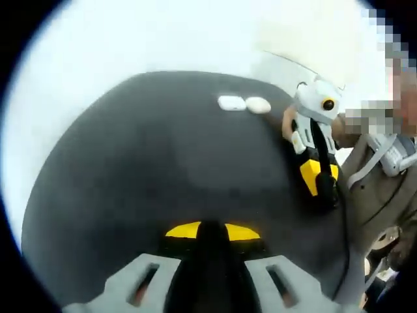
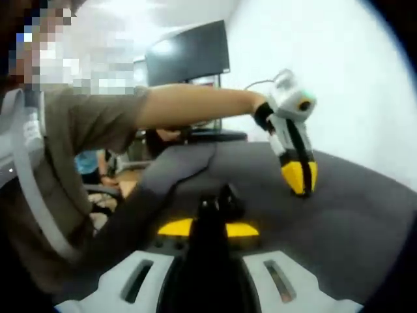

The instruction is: Pick up three earphones and place each one into its charging case using tactile feedback, ensure that each earphone is properly inserted and securely positioned inside the case.

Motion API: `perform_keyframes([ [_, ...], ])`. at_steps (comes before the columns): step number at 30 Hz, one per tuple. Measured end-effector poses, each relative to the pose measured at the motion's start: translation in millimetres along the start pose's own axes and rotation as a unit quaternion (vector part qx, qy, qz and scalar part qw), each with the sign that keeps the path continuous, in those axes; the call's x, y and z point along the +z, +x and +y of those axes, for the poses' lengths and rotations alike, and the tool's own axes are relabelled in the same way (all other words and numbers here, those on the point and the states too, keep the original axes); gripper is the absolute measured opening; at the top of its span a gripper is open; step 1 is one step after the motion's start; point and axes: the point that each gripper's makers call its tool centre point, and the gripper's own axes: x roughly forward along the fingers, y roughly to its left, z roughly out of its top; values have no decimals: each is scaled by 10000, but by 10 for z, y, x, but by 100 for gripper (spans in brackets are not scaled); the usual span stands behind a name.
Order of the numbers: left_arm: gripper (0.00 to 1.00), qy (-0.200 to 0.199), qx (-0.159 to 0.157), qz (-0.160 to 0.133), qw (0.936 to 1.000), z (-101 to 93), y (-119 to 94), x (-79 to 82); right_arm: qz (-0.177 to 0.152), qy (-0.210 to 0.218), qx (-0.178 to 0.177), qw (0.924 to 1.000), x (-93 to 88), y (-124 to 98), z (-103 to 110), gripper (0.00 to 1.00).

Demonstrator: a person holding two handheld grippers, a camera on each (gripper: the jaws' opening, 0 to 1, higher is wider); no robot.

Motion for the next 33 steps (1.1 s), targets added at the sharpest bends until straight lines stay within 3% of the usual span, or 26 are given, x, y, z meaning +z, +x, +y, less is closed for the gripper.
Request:
perform_keyframes([
  [6, 9, -84, 156, -188, 9997, -17, -29, -27, -5, 6, 13, 10000, -10, -5, 8, 18],
  [8, 9, -156, 398, -378, 9984, 11, -82, -36, -3, 5, 14, 10000, -12, -5, 5, 18],
  [9, 0, -181, 482, -540, 9972, 12, -115, -20, -3, 10, 15, 10000, -14, -5, 5, 18],
  [11, 0, -258, 673, -1005, 9923, 17, -256, 55, -2, 17, 16, 10000, -16, -5, 2, 18],
  [12, 0, -225, 838, -1071, 9905, 55, -321, 45, -1, 19, 16, 10000, -17, -5, 1, 18],
  [15, 1, -257, 985, -950, 9903, 43, -409, -61, 11, -12, -19, 10000, -21, -1, 1, 18],
  [19, 15, -379, 941, -884, 9909, 53, -474, -129, 27, -81, -74, 9999, -26, 2, -3, 18],
  [24, 12, -365, 964, -769, 9917, 170, -323, -123, 30, -101, -72, 9999, -32, -1, -21, 18],
  [27, 11, -342, 796, -669, 9940, 172, -234, -110, 27, -81, -44, 10000, -34, -3, -28, 18],
  [30, 10, -199, 618, -307, 9974, 155, -125, -169, 25, -55, -24, 10000, -34, -3, -34, 18],
  [33, 10, -294, 587, -355, 9972, 178, -109, -150, 23, -28, -6, 10000, -33, -3, -38, 18],
])
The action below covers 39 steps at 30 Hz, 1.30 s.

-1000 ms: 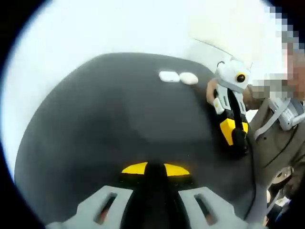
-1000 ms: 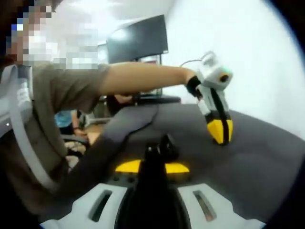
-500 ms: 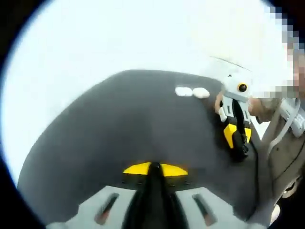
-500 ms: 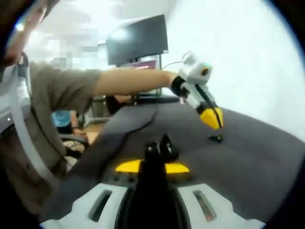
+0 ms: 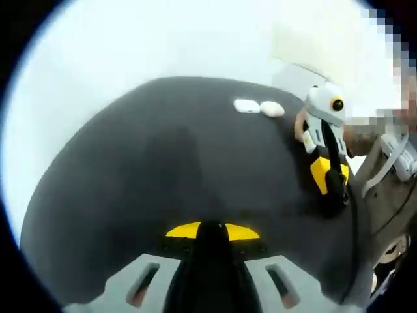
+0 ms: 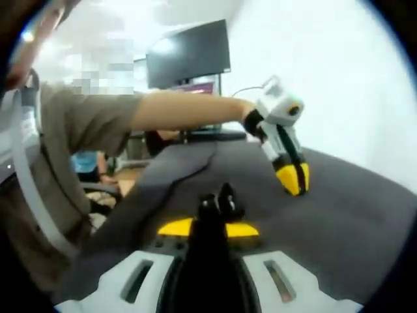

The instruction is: Pick up three earphones and place each one into its charging case using tactile feedback, ensure that each earphone is properly inserted and securely positioned inside the case.

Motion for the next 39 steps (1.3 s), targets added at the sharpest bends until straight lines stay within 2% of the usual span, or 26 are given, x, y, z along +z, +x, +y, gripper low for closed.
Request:
perform_keyframes([
  [4, 10, 24, 13, -91, 10000, -6, -42, -8, -4, 13, 19, 10000, 0, -3, 0, 18],
  [6, 10, 7, 42, -320, 9995, -19, -80, 50, -5, 9, 21, 10000, 0, -5, 4, 18],
  [7, 10, 2, 124, -535, 9985, -27, -115, 113, -3, 5, 20, 10000, 0, -5, 3, 18],
  [9, 10, 273, 544, -878, 9943, -59, -217, 226, -3, 6, 22, 10000, -1, -7, 4, 18],
  [10, 10, 468, 802, -1065, 9900, -89, -283, 285, -1, 9, 20, 10000, -2, -7, 5, 18],
  [12, 10, 915, 1149, -1632, 9756, -338, -460, 403, 5, 43, 14, 10000, -3, -7, 4, 18],
  [14, 10, 1227, 1447, -2049, 9602, -589, -615, 437, 7, 101, 17, 9999, -2, -5, -2, 18],
  [15, 10, 1288, 1506, -2308, 9526, -725, -678, 449, 7, 125, 16, 9999, -2, -3, -5, 18],
  [17, 10, 1500, 1624, -2611, 9397, -985, -746, 425, 11, 155, 10, 9999, -3, 0, -7, 18],
  [22, 10, 1582, 1510, -3271, 9193, -1556, -651, 369, 23, 84, -32, 10000, -5, 3, -6, 18],
  [23, 10, 1568, 1486, -3295, 9191, -1609, -592, 340, 24, 56, -39, 10000, -4, 3, -7, 18],
  [24, 10, 1753, 1707, -3228, 9143, -1592, -550, 316, 24, 41, -42, 10000, -5, 2, -8, 18],
  [25, 10, 1757, 1778, -3164, 9151, -1573, -493, 282, 26, 23, -49, 10000, -5, 1, -8, 18],
  [26, 10, 1719, 1747, -3201, 9151, -1566, -465, 264, 26, 3, -56, 10000, -5, -2, -10, 18],
  [27, 10, 1508, 1609, -3312, 9174, -1576, -427, 268, 27, -24, -62, 10000, -6, -3, -10, 18],
  [30, 10, 1507, 1658, -3392, 9136, -1540, -426, 297, 28, -48, -62, 10000, -6, -8, -13, 18],
  [31, 10, 1532, 1696, -3462, 9099, -1538, -435, 330, 27, -47, -57, 10000, -6, -9, -15, 18],
  [33, 10, 1529, 1687, -3501, 9086, -1542, -418, 362, 26, -40, -44, 10000, -5, -8, -15, 18],
  [34, 10, 1699, 1791, -3536, 9022, -1537, -424, 392, 26, -37, -40, 10000, -4, -8, -14, 18],
  [36, 10, 1770, 1731, -3524, 9025, -1562, -388, 398, 26, -42, -36, 10000, -4, -8, -13, 18],
  [38, 10, 2134, 1911, -3425, 8948, -1549, -371, 397, 27, -46, -35, 10000, -4, -8, -11, 18],
  [39, 10, 2198, 1906, -3396, 8945, -1560, -355, 384, 28, -49, -34, 10000, -3, -8, -10, 18],
])
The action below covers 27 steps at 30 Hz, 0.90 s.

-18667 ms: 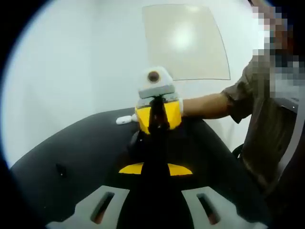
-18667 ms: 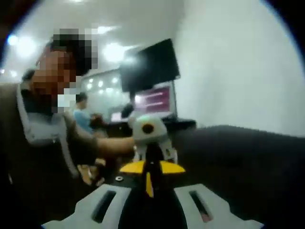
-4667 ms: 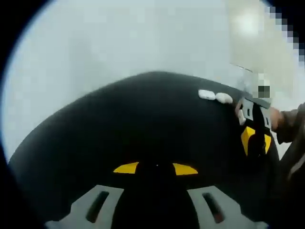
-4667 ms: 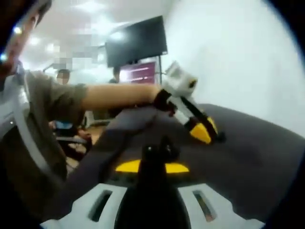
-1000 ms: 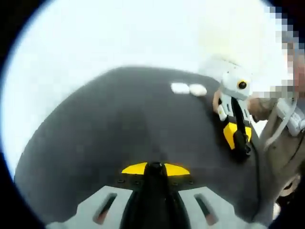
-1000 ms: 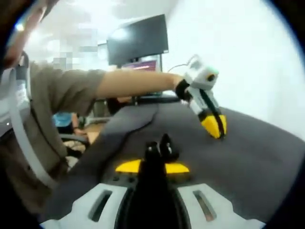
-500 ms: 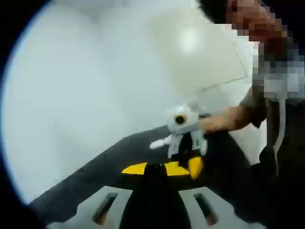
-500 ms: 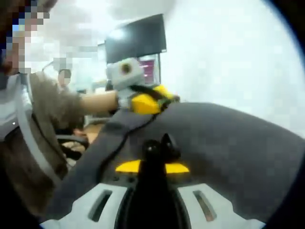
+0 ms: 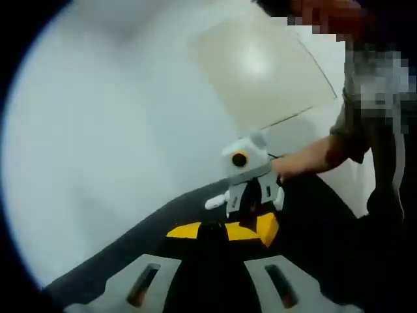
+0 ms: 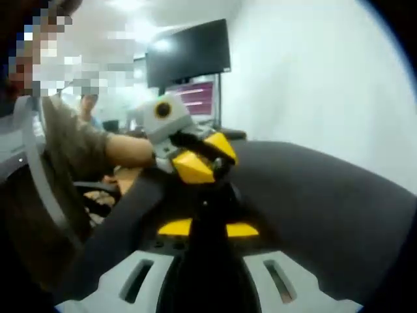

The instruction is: Pick up three earphones and place each one into its charging case using tactile feedback, ensure that each earphone is properly inserted and securely positioned inside the case.

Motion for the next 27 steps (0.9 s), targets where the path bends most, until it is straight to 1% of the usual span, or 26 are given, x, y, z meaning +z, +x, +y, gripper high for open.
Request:
perform_keyframes([
  [1, 10, -16, -30, -10, 10000, -17, -4, -9, 0, 1, 2, 10000, 0, 0, 0, 18],
  [2, 10, 90, -36, -28, 9999, -26, -10, -11, -1, 3, 5, 10000, 0, 0, -1, 18],
  [4, 10, 274, -54, 181, 9994, -39, -19, -89, 1, -2, 7, 10000, 0, 1, 2, 18],
  [5, 10, 346, -14, 112, 9993, -38, -27, -74, -6, -4, 4, 10000, 1, 4, 1, 18],
  [8, 10, 320, -37, 95, 9994, -42, -46, -62, 0, -24, 13, 10000, 2, 3, 8, 18],
  [10, 9, 495, -41, 139, 9987, -47, -56, -61, 0, -33, 6, 10000, 2, 3, 9, 18],
  [12, 9, 547, -83, 181, 9983, -62, -61, -46, 2, -43, 8, 10000, 1, 3, 11, 18],
  [14, 9, 779, -128, 285, 9965, -78, -79, -45, 1, -48, 9, 10000, 2, 2, 10, 18],
  [17, 9, 873, -128, 329, 9956, -86, -99, -23, 1, -55, 9, 10000, 3, 2, 8, 18],
  [20, 9, 1094, -118, 444, 9929, -80, -114, -30, 2, -62, 9, 10000, 3, 2, 10, 18],
  [22, 9, 1180, -160, 486, 9917, -114, -108, -21, 3, -77, 6, 10000, 4, 4, 12, 18],
  [27, 10, 1207, -219, 582, 9907, -133, -79, 1, 7, -113, 9, 9999, 3, 8, 15, 18],
])
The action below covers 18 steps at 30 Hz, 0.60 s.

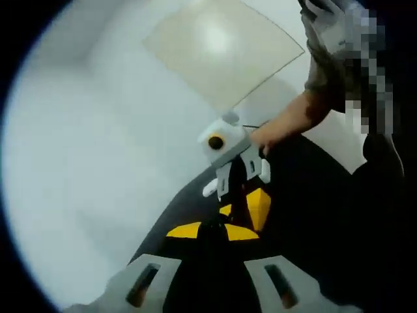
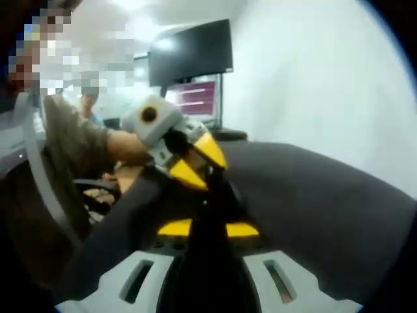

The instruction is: Pick up three earphones and place each one into its charging case using tactile feedback, ensure that each earphone is properly inserted and securely positioned inside the case.

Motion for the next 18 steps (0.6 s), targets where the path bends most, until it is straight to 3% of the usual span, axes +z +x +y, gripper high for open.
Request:
perform_keyframes([
  [5, 9, -134, -187, 140, 9996, -39, 2, 42, 1, -17, 0, 10000, 2, 2, 1, 18],
  [9, 6, -162, -365, 485, 9980, -123, 16, -27, -1, 2, -14, 10000, 2, 1, -10, 18],
  [12, 6, -245, -362, 521, 9977, -124, 7, -13, -3, -13, -4, 10000, 3, 3, -2, 18],
  [16, 10, -511, -271, 296, 9979, -25, -45, 90, -4, -3, -1, 10000, 0, 0, -1, 18],
  [18, 12, -852, -263, 195, 9958, 30, -75, 99, -5, -4, 1, 10000, -1, -1, 2, 18],
])
